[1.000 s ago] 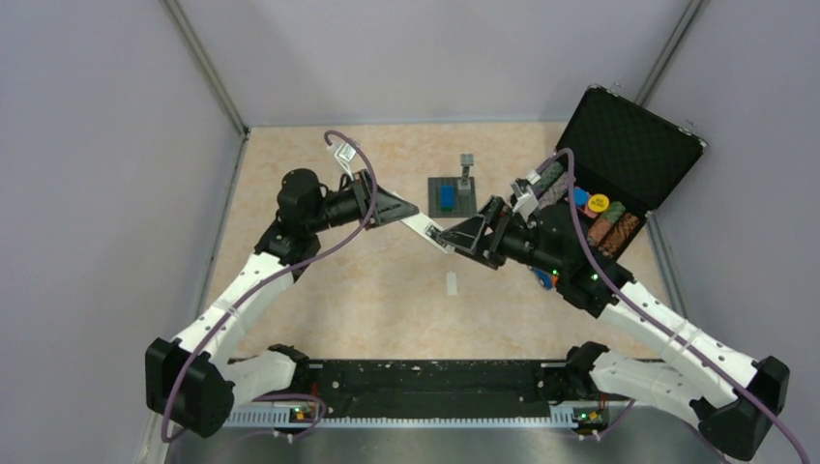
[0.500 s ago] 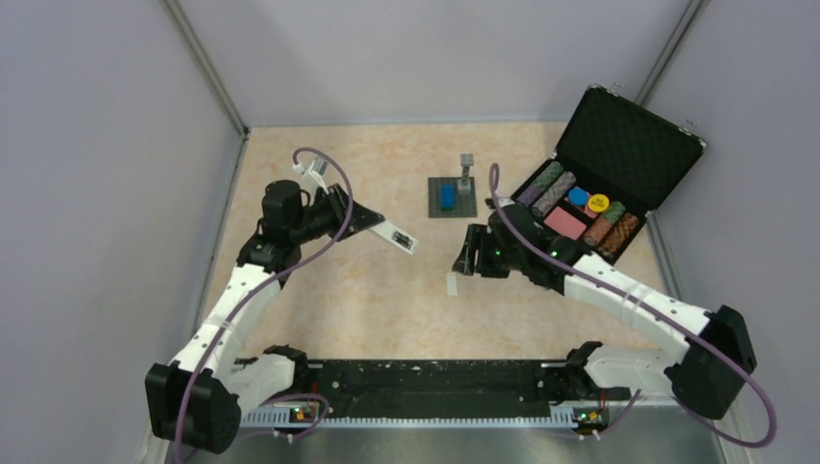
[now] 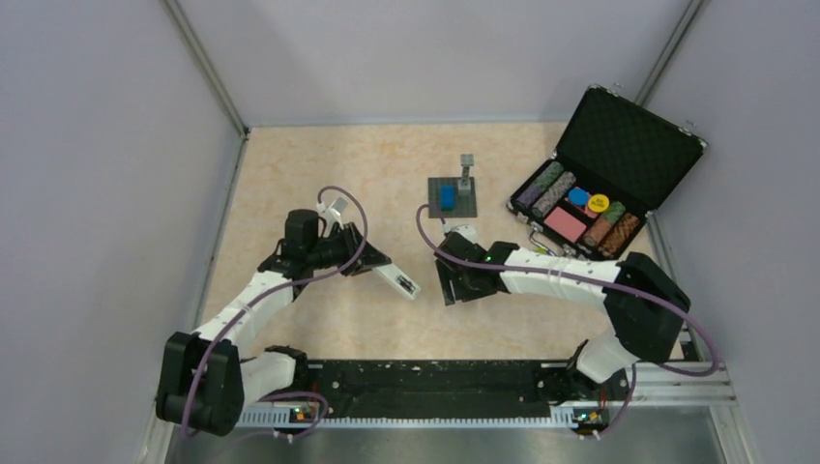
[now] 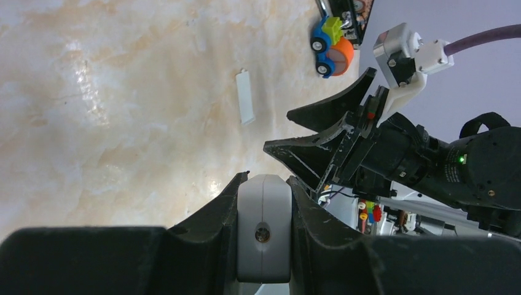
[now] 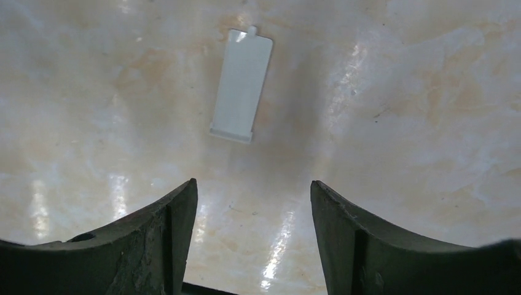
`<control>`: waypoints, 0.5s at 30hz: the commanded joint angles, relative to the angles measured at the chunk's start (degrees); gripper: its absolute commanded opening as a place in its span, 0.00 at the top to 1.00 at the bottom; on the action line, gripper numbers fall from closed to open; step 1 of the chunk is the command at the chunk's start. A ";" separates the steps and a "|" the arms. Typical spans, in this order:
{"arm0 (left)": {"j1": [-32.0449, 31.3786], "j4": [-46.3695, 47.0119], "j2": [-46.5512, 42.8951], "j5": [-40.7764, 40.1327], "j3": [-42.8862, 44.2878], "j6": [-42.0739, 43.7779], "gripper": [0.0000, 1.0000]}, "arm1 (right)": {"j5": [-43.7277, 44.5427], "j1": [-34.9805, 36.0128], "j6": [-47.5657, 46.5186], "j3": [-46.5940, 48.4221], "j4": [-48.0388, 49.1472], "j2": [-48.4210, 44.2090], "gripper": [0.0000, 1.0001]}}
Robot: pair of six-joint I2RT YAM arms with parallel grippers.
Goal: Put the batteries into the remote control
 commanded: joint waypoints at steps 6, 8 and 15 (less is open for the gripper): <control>-1.26 12.11 4.55 -0.48 -6.44 -1.53 1.00 | 6.72 0.98 3.53 4.50 0.05 6.91 0.32; -1.33 12.50 4.99 -1.26 -6.78 -1.32 1.00 | 6.50 0.99 3.52 4.57 0.89 7.45 0.32; -2.00 18.98 5.05 -3.55 -10.31 -0.30 1.00 | 4.93 0.99 3.25 5.50 2.12 10.12 0.32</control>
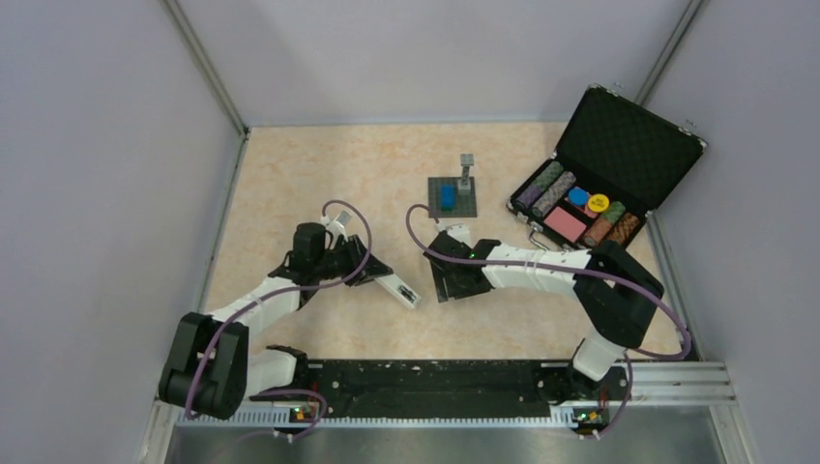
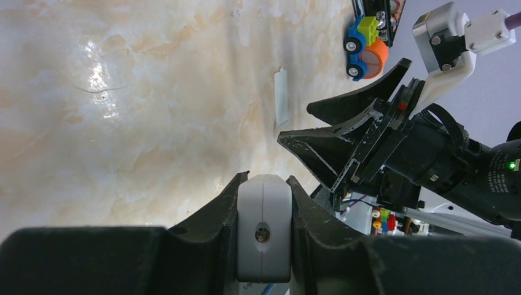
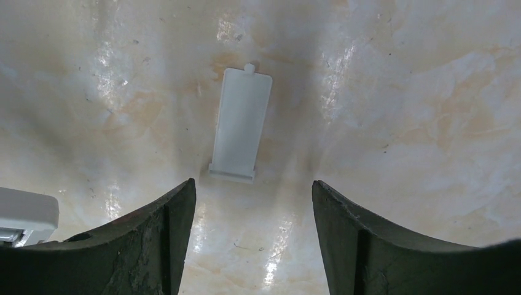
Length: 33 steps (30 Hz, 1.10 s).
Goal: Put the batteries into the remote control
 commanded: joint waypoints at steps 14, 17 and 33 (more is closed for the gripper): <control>-1.59 13.96 -6.79 -8.38 -11.71 2.19 0.82 | -1.27 0.48 2.49 2.09 0.80 4.61 0.59; -1.60 12.68 -8.56 -9.45 -12.84 2.48 0.79 | -1.20 0.48 2.50 2.17 1.17 5.11 0.59; -1.69 4.19 -17.10 -18.52 -17.80 1.07 0.48 | -1.92 0.48 2.47 1.86 2.16 7.28 0.73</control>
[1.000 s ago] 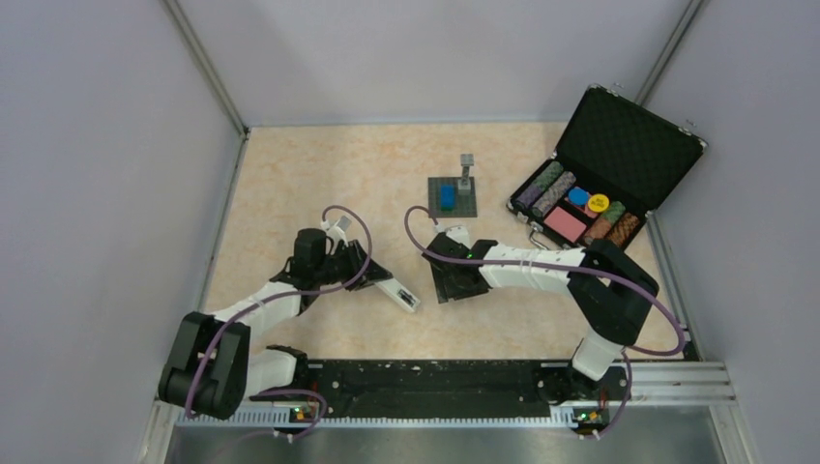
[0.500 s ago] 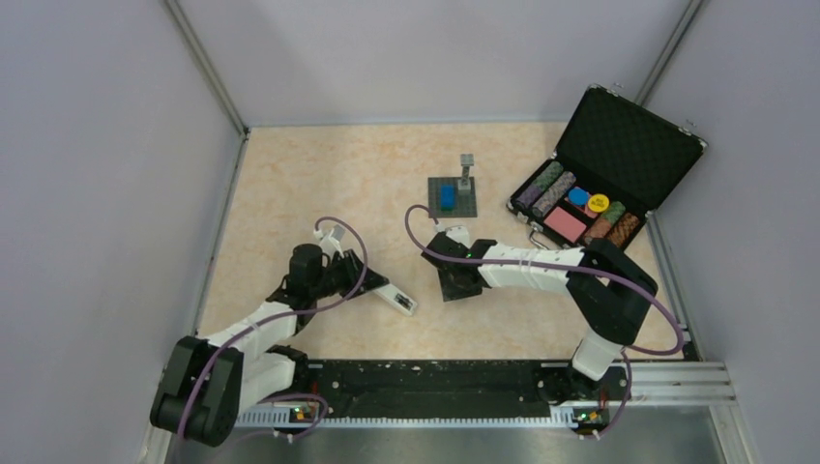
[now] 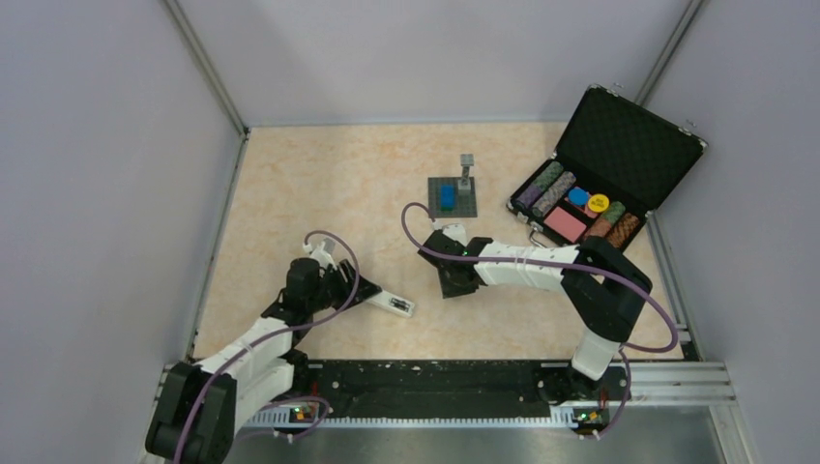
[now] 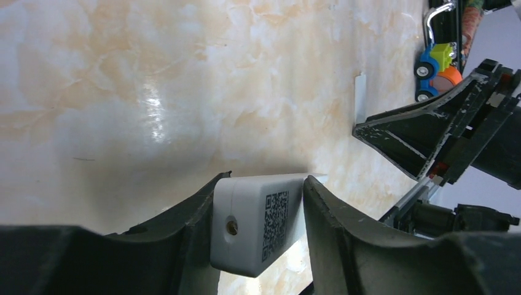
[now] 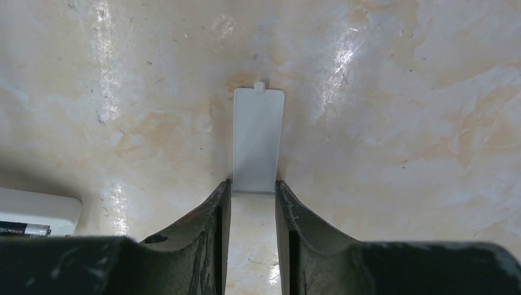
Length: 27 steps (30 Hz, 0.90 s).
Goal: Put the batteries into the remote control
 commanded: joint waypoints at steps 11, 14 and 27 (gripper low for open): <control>-0.11 -15.89 -10.19 -14.90 0.58 -1.36 0.27 | -1.96 0.48 1.16 -1.09 0.97 2.18 0.75; -0.13 -21.72 -13.16 -19.82 2.36 -3.06 0.23 | -2.59 0.43 0.93 -1.11 0.98 1.85 0.80; -0.14 -34.92 -22.85 -30.49 9.97 -4.23 0.22 | -5.87 -1.06 -0.92 -0.24 0.70 -1.28 0.88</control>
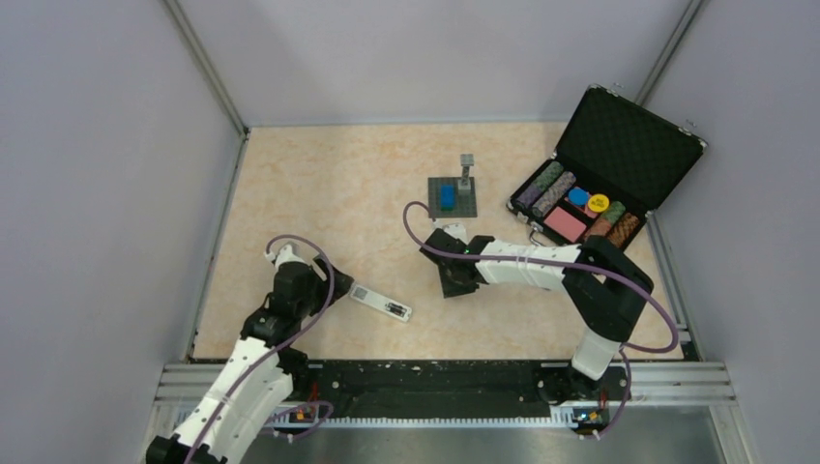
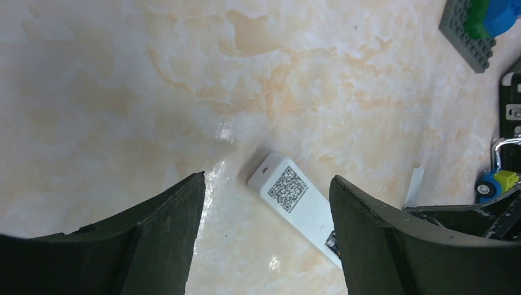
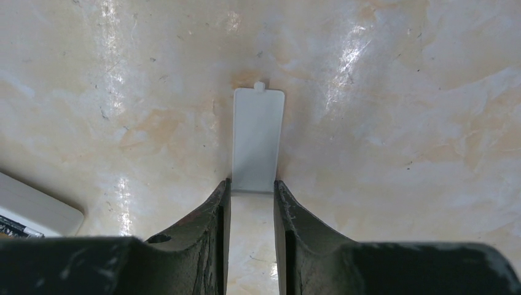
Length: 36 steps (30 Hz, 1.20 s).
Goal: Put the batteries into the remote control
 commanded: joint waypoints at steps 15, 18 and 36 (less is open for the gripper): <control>-0.14 20.20 12.17 20.74 4.43 -7.08 0.24 | -4.91 -3.34 -2.73 -1.49 0.60 -8.59 0.84; -0.14 22.07 14.25 21.02 5.54 -6.36 0.24 | -2.75 -3.48 -2.03 -2.35 -1.03 -9.79 0.77; -0.58 24.71 16.84 24.62 6.52 -4.02 0.25 | 13.64 -18.73 14.83 -17.95 -16.34 -27.88 0.42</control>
